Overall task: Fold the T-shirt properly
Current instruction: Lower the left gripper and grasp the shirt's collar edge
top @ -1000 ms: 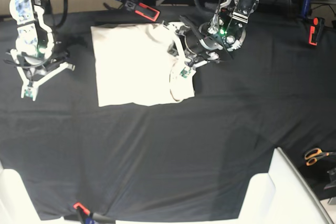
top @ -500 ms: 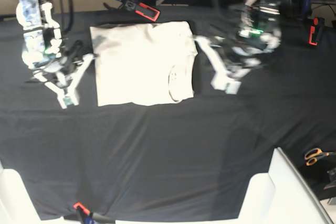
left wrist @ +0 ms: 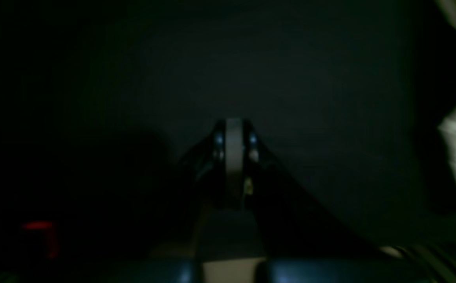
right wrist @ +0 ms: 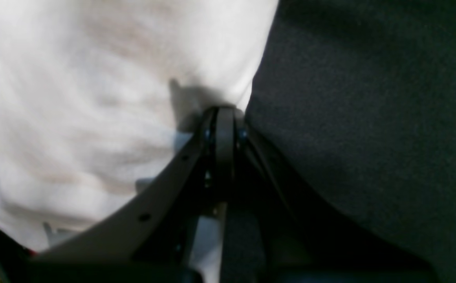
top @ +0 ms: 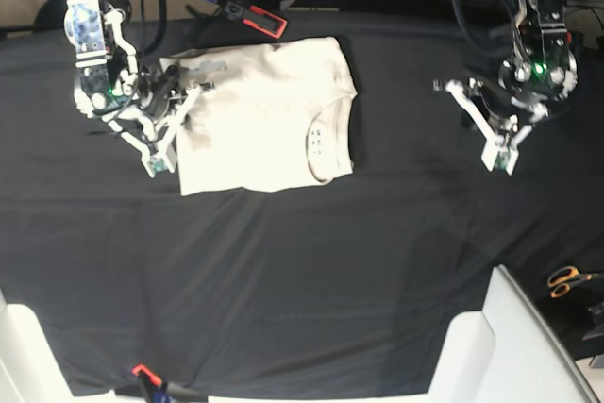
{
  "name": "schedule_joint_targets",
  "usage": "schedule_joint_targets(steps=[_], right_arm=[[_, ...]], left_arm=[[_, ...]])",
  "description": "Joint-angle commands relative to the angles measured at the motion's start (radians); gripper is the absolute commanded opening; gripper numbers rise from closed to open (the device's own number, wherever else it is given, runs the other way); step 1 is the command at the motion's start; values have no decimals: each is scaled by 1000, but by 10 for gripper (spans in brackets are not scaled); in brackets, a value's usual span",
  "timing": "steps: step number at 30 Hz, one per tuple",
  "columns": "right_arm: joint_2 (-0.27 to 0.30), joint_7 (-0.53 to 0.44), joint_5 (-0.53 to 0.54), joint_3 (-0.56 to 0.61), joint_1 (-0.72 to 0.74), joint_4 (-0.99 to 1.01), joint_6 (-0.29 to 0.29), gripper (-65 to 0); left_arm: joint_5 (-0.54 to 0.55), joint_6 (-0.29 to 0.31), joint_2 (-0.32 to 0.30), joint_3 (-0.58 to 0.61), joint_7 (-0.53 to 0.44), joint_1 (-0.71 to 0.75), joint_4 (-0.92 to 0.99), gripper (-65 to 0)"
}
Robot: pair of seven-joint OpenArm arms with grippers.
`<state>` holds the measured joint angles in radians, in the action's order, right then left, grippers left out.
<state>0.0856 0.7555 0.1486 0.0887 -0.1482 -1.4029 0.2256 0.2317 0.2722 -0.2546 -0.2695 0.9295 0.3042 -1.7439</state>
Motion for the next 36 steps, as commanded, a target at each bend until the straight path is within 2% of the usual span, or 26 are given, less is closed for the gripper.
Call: schedule_joint_targets(steps=[1,6,10,13,14,16,18,20,23,26,30,31,34,36], right_arm=[[6,32,-24,1,-6,15,-5,-648],[49,42,-27,0,-6,-97,-28,-648],[89,77,-27,-60,-12,-187,-156,-648],[116,83,-27,-131,-12,-204,-185,-644],[118,83,-27,-157,-12,-204,-185,-642],[119,83,-27,-224,-12,-204,-183,-641],[119,83,-27,-295,-12,-204,-183,-629],[119,83,-27,-330,-11,-204,-183,-564],[119,80,-27,-349,-12,-203,-183,-386],[119,78,-27,-346,-23,-203,-183,-267],[118,77,-27,-341,-29,-203,-183,-260],[116,77,-27,-341,-29,-203,-183,-260],[116,77,-27,-341,-29,-203,-183,-260],[116,77,-27,-341,-29,-203,-183,-260]], left_arm=[[-2,-4,-12,-1,-13,-1,-12,-650],[4,0,31,2,-11,-1,-15,-650],[5,2,61,2,-8,-1,-17,-650],[5,2,62,29,-7,0,-17,-650],[5,2,61,43,-7,2,-17,-594],[7,2,61,62,-8,19,-14,-408],[73,2,62,86,-10,25,-9,-270],[193,2,56,106,-10,28,12,-193],[413,2,19,112,-13,17,77,-105],[559,2,-9,111,-13,-9,135,-81],[602,5,-5,114,-14,-44,163,-81],[602,19,-4,126,-14,-49,166,-79],[602,112,-2,184,-14,-78,169,-79],[602,134,11,206,-14,-83,189,-79]])
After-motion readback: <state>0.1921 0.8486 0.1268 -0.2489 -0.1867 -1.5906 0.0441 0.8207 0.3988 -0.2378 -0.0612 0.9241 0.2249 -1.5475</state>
